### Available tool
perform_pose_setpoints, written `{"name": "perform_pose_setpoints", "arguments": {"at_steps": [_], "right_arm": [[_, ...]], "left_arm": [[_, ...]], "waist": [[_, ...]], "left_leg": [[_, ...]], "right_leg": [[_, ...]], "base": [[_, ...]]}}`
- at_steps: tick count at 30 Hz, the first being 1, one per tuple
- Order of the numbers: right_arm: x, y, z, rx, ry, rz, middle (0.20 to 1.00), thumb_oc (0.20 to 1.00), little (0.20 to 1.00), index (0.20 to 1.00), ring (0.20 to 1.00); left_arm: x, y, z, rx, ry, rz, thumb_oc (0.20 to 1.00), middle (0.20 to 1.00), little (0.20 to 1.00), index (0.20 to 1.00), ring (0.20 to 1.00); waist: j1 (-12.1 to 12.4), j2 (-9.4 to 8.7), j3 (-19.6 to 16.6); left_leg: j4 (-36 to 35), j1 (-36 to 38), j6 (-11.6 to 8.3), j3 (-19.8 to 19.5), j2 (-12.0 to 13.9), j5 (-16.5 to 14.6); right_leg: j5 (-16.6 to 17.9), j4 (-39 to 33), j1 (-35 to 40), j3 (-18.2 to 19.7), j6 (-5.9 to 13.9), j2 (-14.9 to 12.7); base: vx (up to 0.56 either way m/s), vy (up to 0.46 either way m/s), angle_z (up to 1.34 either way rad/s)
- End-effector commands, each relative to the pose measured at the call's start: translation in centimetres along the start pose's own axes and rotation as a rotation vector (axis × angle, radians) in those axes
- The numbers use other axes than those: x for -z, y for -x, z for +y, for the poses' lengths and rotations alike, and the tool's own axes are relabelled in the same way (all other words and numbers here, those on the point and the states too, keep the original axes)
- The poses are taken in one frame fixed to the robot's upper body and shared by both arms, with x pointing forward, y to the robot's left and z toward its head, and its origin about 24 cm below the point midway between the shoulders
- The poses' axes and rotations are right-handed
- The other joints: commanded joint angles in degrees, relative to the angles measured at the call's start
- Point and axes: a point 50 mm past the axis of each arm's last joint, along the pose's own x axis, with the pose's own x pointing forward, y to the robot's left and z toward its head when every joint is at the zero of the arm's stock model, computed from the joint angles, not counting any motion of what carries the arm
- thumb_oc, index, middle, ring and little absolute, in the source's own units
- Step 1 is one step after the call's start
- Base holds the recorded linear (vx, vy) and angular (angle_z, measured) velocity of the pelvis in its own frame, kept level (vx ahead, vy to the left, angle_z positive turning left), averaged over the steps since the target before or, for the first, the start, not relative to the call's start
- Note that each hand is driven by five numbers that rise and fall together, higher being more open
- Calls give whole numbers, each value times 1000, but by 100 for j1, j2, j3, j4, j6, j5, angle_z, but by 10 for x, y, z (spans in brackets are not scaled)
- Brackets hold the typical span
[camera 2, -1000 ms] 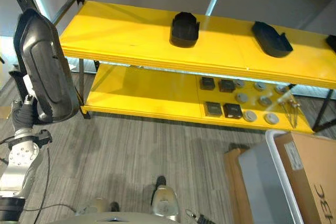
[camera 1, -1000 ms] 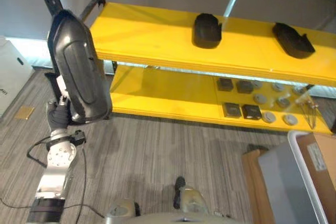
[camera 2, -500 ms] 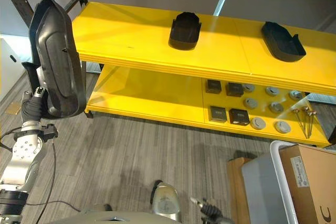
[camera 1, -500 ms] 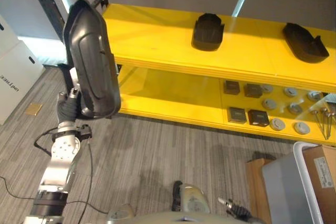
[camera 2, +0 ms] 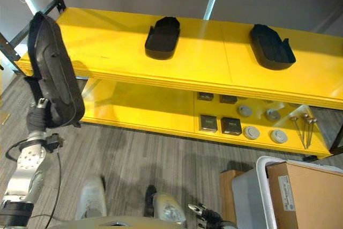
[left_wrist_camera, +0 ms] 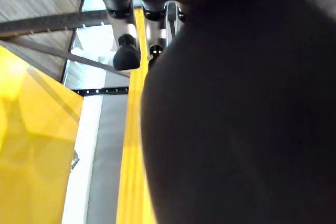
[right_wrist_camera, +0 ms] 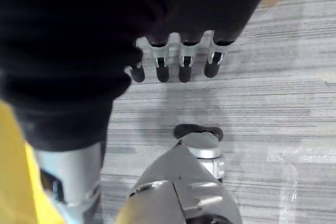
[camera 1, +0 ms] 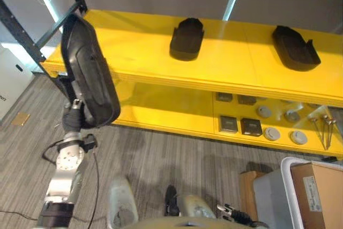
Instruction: Move parts from the plastic box to the shelf.
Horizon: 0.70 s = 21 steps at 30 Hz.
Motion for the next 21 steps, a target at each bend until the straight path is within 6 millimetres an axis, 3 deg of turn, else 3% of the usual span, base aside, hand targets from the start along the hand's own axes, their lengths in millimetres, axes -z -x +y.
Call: {"name": "perform_pose_setpoints", "arguments": {"at_steps": [1,4,7,9,12,14,15,18,21], "right_arm": [[9,9,-14,41,-7,6,1000,1000,1000,1000,1000],[14,11,-16,68,-28,15,1000,1000,1000,1000,1000],[23,17,-20,81,-21,21,1000,1000,1000,1000,1000],[21,16,-20,89,-16,6,1000,1000,1000,1000,1000],[3,11,-17,111,-46,-51,1000,1000,1000,1000,1000],[1,9,-13,102,-43,-55,1000,1000,1000,1000,1000],[-3,6,-6,87,-13,-62,1000,1000,1000,1000,1000],[-3,5,5,70,29,-74,1000,1000,1000,1000,1000],[-2,6,6,48,52,-73,1000,1000,1000,1000,1000]], "left_arm": [[-51,-13,0,-8,66,-271,200,200,200,200,200],[-50,-11,1,10,72,-261,200,200,200,200,200],[-47,-11,2,12,72,-265,200,200,200,200,200],[-48,-11,5,-1,68,-276,200,200,200,200,200],[-49,-10,13,-15,28,-308,200,200,200,200,200],[-49,-10,14,-25,21,-312,200,200,200,200,200],[-51,-9,17,-41,19,-319,200,200,200,200,200],[-54,-6,25,-70,0,-330,200,200,200,200,200],[-56,-6,26,-88,-17,-332,200,200,200,200,200]], "waist": [[-47,328,37],[6,430,25],[69,401,73],[107,430,81],[260,438,-34],[322,458,-80],[384,465,-97],[512,458,-142],[519,415,-195]], "left_leg": [[-2707,1199,-27,293,-7,392],[-4103,1171,-151,253,91,944],[-4530,825,-142,162,201,981],[-4380,762,-147,22,253,911],[-4084,996,-37,173,146,263],[-3968,990,-68,237,155,237],[-3830,1031,-82,423,188,177],[-3865,1273,-44,764,211,61],[-4031,1377,-4,813,101,14]], "right_leg": [[274,-563,276,361,640,-7],[178,-598,519,479,710,63],[-43,-405,753,592,739,-43],[-190,-256,779,626,761,-122],[-430,-12,884,335,994,-664],[-427,39,888,170,1073,-818],[-402,115,909,-108,1176,-1070],[-281,22,1032,-610,1331,-1438],[-214,-259,1150,-608,1365,-1435]], "base": [[338,281,-32],[325,197,-63],[398,257,19],[246,229,-45],[244,289,-73],[140,151,-53],[132,136,-66],[128,131,-58],[55,24,-61]]}}
